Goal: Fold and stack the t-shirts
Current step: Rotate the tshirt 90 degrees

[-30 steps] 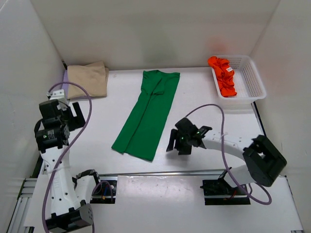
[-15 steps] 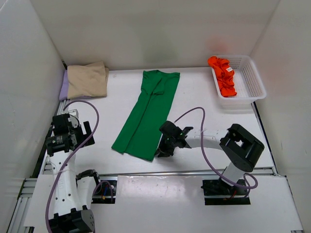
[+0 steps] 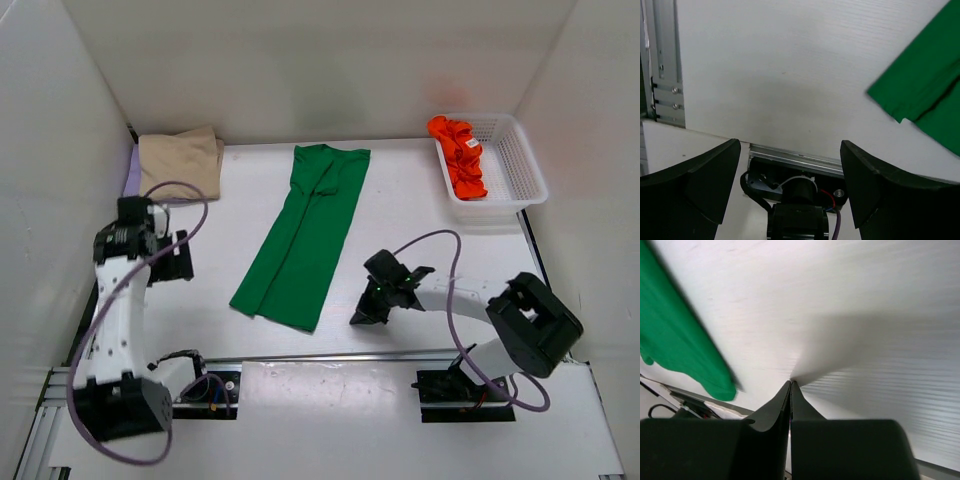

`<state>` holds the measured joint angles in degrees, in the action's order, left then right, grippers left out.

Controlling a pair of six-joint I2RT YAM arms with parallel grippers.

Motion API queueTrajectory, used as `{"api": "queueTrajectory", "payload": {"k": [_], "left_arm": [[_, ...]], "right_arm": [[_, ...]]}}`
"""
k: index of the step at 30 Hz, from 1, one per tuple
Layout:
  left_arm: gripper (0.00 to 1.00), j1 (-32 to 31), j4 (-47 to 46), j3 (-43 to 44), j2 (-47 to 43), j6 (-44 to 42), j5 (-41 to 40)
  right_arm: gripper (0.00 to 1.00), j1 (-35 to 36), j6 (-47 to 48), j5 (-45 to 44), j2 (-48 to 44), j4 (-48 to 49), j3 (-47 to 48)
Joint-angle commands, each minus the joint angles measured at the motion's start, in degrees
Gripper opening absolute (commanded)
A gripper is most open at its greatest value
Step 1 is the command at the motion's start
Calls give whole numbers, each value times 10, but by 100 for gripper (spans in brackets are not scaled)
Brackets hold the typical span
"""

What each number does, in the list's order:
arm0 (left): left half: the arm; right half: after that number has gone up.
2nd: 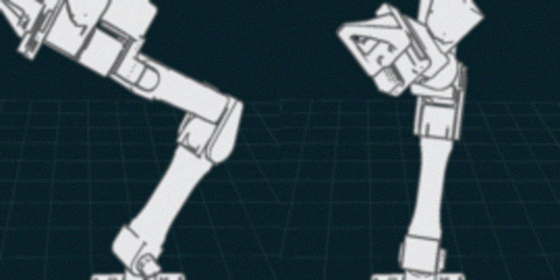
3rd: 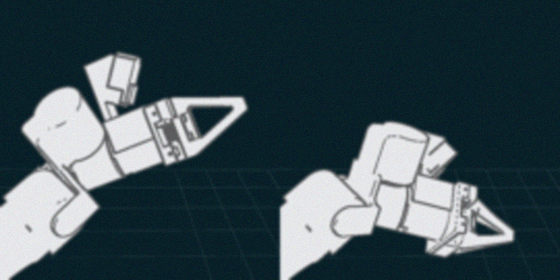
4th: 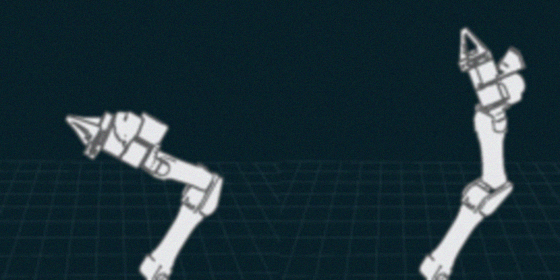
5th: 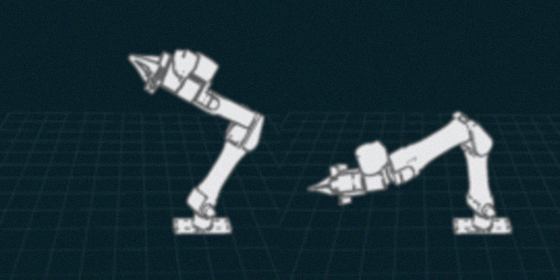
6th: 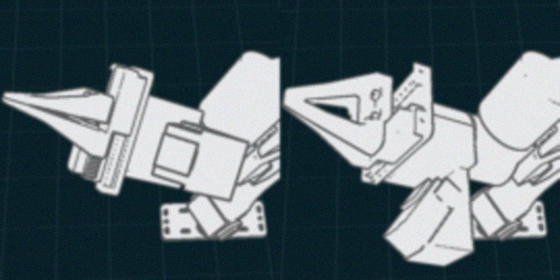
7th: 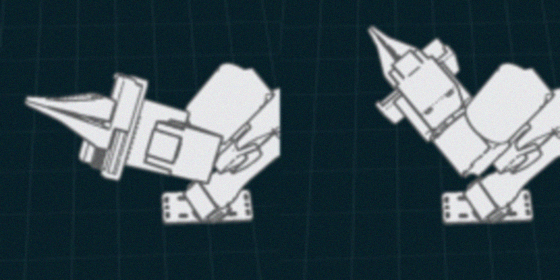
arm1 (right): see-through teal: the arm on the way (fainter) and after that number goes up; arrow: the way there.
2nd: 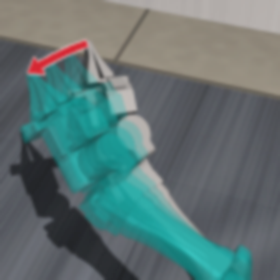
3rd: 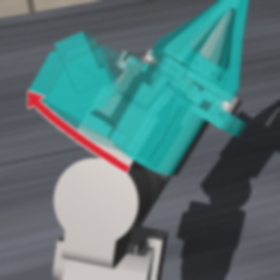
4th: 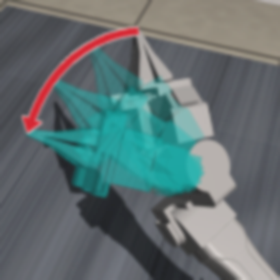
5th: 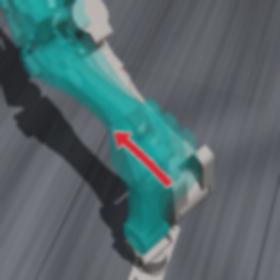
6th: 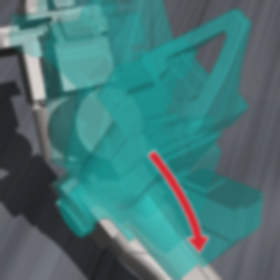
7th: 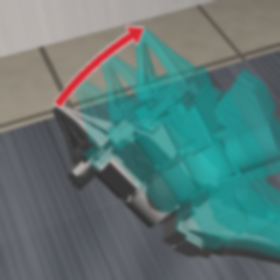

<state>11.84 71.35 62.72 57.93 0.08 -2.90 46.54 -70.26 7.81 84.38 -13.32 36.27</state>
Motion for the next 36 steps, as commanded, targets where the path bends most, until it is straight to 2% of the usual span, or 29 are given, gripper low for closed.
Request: {"api": "queueTrajectory", "payload": {"k": [1,2,3,4,6,7,9,11,13,17,21,24,26,28,29,31,32,35,36], "left_arm": [[91,-79,15,59,82,-1,-10],[90,-110,9,72,103,-1,-21],[90,-170,9,87,140,-1,-29],[91,-190,9,120,157,-1,-19],[93,-213,2,154,196,-1,24],[93,-213,-3,173,204,-1,38],[94,-213,-31,167,209,-1,46],[94,-213,-57,119,194,-1,46],[94,-213,-85,82,170,-1,51],[94,-213,-96,8,131,-1,56],[95,-213,-96,-6,90,-1,56],[96,-213,-96,-6,64,-1,51],[96,-213,-96,-6,57,-1,51],[96,-213,-90,-6,57,-1,51],[96,-213,-85,-6,57,-1,51],[95,-213,-85,-1,57,-1,51],[94,-213,-78,-1,57,-1,51],[92,-240,-61,-1,95,-1,9],[90,-266,-54,-1,108,-1,9]], "right_arm": [[0,-32,98,15,-33,-35,-50],[0,-39,114,30,-42,-35,-59],[3,-54,132,45,-60,-22,-73],[9,-54,149,61,-67,-12,-74],[28,-54,180,60,-74,-6,-53],[45,-45,180,49,-74,-11,-22],[54,-27,157,41,-49,7,8],[55,-16,101,56,-20,30,44],[55,-8,70,73,36,39,70],[52,21,50,103,134,-13,119],[50,36,22,145,180,6,119],[47,55,12,158,217,18,158],[42,62,4,164,238,18,174],[28,62,-18,164,238,18,163],[16,55,-23,164,231,27,152],[5,39,-29,164,209,33,111],[2,31,-29,164,200,33,99],[0,-6,11,158,163,23,53],[0,-23,49,158,142,16,45]]}}
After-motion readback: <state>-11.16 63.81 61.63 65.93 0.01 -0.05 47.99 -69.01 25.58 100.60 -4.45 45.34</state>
